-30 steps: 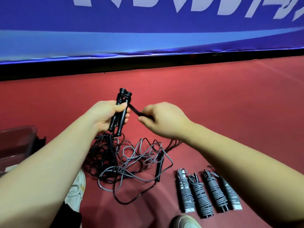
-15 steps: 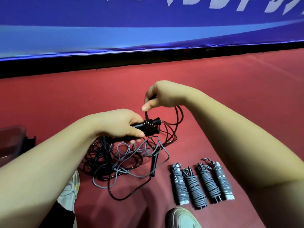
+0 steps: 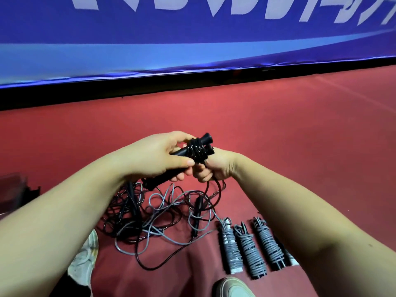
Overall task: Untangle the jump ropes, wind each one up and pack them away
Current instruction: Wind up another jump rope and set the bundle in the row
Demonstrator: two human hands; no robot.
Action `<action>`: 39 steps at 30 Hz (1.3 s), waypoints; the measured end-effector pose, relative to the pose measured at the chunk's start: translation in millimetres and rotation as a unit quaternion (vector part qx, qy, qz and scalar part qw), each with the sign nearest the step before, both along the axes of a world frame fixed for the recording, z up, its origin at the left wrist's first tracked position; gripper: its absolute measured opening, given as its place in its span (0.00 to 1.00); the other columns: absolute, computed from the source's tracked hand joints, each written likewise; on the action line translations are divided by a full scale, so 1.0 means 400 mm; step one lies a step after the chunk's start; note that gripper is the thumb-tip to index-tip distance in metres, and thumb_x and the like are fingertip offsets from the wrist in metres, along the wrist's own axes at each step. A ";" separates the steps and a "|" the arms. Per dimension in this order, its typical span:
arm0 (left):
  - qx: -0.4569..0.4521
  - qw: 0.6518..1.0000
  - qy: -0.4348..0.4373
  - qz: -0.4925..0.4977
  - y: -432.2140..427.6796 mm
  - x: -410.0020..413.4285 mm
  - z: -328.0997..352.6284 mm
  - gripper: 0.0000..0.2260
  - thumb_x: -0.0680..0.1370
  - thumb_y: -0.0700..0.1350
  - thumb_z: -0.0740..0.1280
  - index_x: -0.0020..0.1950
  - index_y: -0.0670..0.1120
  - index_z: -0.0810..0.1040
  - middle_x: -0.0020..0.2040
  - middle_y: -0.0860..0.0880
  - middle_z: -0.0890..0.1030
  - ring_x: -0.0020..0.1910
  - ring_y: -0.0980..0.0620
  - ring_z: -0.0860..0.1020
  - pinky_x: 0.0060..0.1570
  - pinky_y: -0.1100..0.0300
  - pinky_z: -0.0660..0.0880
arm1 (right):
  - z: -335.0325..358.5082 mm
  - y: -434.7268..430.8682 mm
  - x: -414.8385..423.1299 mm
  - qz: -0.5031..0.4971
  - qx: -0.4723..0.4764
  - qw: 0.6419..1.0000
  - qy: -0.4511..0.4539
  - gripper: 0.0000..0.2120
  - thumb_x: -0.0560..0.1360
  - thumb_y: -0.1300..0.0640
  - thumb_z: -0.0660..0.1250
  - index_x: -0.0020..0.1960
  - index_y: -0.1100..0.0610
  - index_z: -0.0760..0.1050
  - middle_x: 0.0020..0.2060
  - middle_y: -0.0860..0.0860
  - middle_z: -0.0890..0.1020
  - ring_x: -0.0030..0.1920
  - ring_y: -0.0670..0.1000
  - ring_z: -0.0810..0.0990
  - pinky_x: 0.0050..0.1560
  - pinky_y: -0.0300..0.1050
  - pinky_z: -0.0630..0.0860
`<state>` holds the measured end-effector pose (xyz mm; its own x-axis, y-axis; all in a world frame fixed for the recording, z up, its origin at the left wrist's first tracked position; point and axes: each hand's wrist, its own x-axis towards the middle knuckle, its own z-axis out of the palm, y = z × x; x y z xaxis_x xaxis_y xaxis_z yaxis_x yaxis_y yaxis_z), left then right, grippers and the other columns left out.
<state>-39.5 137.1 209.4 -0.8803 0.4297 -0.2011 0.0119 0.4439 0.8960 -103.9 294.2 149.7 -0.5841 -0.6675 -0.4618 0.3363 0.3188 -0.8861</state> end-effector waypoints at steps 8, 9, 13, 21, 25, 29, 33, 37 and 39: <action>0.123 0.964 -0.074 0.225 -0.087 -0.034 0.016 0.02 0.78 0.38 0.63 0.47 0.40 0.75 0.39 0.44 0.79 0.33 0.51 0.78 0.41 0.55 0.77 | -0.071 -0.037 -0.007 -0.179 -0.042 0.950 0.253 0.06 0.81 0.60 0.56 0.54 0.57 0.71 0.48 0.51 0.78 0.46 0.44 0.78 0.59 0.39 0.71; 0.112 0.964 -0.071 0.231 -0.091 -0.035 0.014 0.03 0.78 0.38 0.63 0.46 0.41 0.75 0.40 0.44 0.79 0.34 0.50 0.77 0.43 0.54 0.76 | -0.064 -0.046 -0.002 -0.161 -0.044 0.944 0.284 0.07 0.80 0.62 0.58 0.57 0.56 0.70 0.51 0.50 0.77 0.51 0.43 0.76 0.61 0.38 0.69; 0.090 0.962 -0.049 0.254 -0.100 -0.043 0.013 0.06 0.77 0.38 0.65 0.42 0.45 0.75 0.41 0.44 0.78 0.37 0.49 0.77 0.50 0.50 0.76 | -0.047 -0.125 0.033 -0.121 -0.042 0.936 0.327 0.08 0.79 0.61 0.61 0.55 0.51 0.68 0.43 0.44 0.77 0.42 0.41 0.76 0.46 0.34 0.73; 0.178 0.921 -0.057 0.343 -0.147 -0.040 -0.011 0.05 0.79 0.35 0.63 0.52 0.42 0.75 0.39 0.42 0.80 0.26 0.54 0.79 0.30 0.61 0.79 | -0.085 -0.134 0.022 -0.224 0.092 0.857 0.454 0.08 0.80 0.60 0.57 0.53 0.56 0.75 0.44 0.49 0.78 0.43 0.46 0.74 0.44 0.40 0.66; 0.224 0.901 -0.099 0.359 -0.148 -0.045 -0.010 0.02 0.79 0.36 0.63 0.48 0.40 0.75 0.38 0.44 0.79 0.26 0.54 0.79 0.28 0.61 0.78 | -0.067 -0.112 0.023 -0.135 0.178 0.808 0.545 0.15 0.76 0.46 0.64 0.57 0.53 0.78 0.44 0.49 0.77 0.48 0.49 0.74 0.45 0.44 0.69; 0.249 0.897 -0.114 0.348 -0.148 -0.048 -0.005 0.03 0.79 0.36 0.62 0.48 0.39 0.75 0.37 0.44 0.79 0.26 0.54 0.79 0.29 0.61 0.79 | -0.057 -0.122 0.005 -0.192 0.186 0.822 0.502 0.12 0.79 0.47 0.60 0.52 0.51 0.80 0.39 0.46 0.81 0.43 0.50 0.77 0.42 0.44 0.71; 0.224 0.903 -0.094 0.356 -0.142 -0.050 -0.016 0.03 0.79 0.36 0.63 0.50 0.39 0.75 0.37 0.44 0.80 0.27 0.54 0.79 0.28 0.61 0.79 | -0.092 -0.126 0.014 -0.168 0.021 0.956 0.241 0.13 0.82 0.56 0.54 0.46 0.55 0.75 0.28 0.48 0.68 0.23 0.44 0.67 0.28 0.38 0.64; 0.168 0.913 -0.081 0.363 -0.153 -0.052 -0.041 0.05 0.78 0.36 0.64 0.53 0.39 0.75 0.39 0.43 0.80 0.29 0.53 0.80 0.30 0.61 0.79 | -0.084 -0.101 0.019 -0.105 0.109 0.942 0.300 0.13 0.82 0.55 0.53 0.49 0.54 0.76 0.30 0.46 0.70 0.24 0.40 0.66 0.30 0.34 0.62; 0.131 0.922 -0.067 0.357 -0.160 -0.056 -0.051 0.07 0.78 0.37 0.64 0.56 0.39 0.74 0.40 0.44 0.80 0.33 0.52 0.80 0.33 0.61 0.80 | -0.064 -0.086 0.028 -0.083 0.165 0.919 0.349 0.14 0.82 0.53 0.53 0.51 0.53 0.77 0.31 0.47 0.70 0.29 0.42 0.68 0.36 0.40 0.66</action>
<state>-62.0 72.9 189.0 -0.9323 -0.2012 -0.3005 -0.3186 0.0638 0.9457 -92.8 259.7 124.1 -0.8960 -0.4333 -0.0969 -0.2090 0.6041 -0.7690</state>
